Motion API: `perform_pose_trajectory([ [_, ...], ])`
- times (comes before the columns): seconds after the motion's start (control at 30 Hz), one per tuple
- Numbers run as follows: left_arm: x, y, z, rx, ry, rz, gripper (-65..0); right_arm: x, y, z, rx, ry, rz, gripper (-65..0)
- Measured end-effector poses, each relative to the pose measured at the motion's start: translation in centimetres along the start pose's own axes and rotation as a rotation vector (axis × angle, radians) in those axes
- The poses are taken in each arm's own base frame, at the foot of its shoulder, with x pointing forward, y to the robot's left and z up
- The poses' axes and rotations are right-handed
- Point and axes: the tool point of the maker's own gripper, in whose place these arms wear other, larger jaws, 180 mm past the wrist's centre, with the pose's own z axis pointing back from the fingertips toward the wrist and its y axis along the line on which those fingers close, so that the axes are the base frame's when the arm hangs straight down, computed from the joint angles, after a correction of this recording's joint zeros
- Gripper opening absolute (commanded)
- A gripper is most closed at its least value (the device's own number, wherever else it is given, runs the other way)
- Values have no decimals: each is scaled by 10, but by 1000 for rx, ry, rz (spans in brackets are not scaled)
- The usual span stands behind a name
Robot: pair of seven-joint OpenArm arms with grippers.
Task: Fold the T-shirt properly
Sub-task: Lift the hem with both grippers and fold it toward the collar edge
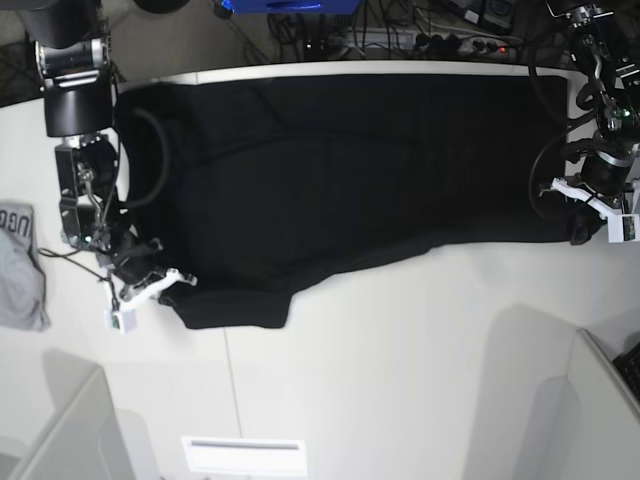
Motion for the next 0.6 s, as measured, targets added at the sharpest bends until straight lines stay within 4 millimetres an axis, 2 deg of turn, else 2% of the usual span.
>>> perform_pose_trajectory([
  [0.13, -14, -7, 9, -53, 23, 78, -650, -5, 7, 7, 14, 7, 21, -650],
  [0.23, -12, 7, 16, -18, 6, 112, -650, -6, 3, 14, -4, 4, -24, -650],
  [0.37, -8, 2, 21, -39, -8, 106, -650, 1, 2, 27, -6, -8, -20, -650],
  [0.43, -14, 0, 25, -44, 12, 99, -650, 2, 4, 32, 1, -7, -17, -650],
  [0.5, -17, 0, 27, -37, 22, 97, -650, -1, 5, 38, 4, -17, -26, -650],
  [0.6, -7, 7, 34, -15, -11, 93, -650, -9, 0, 48, -8, 1, -33, -650],
])
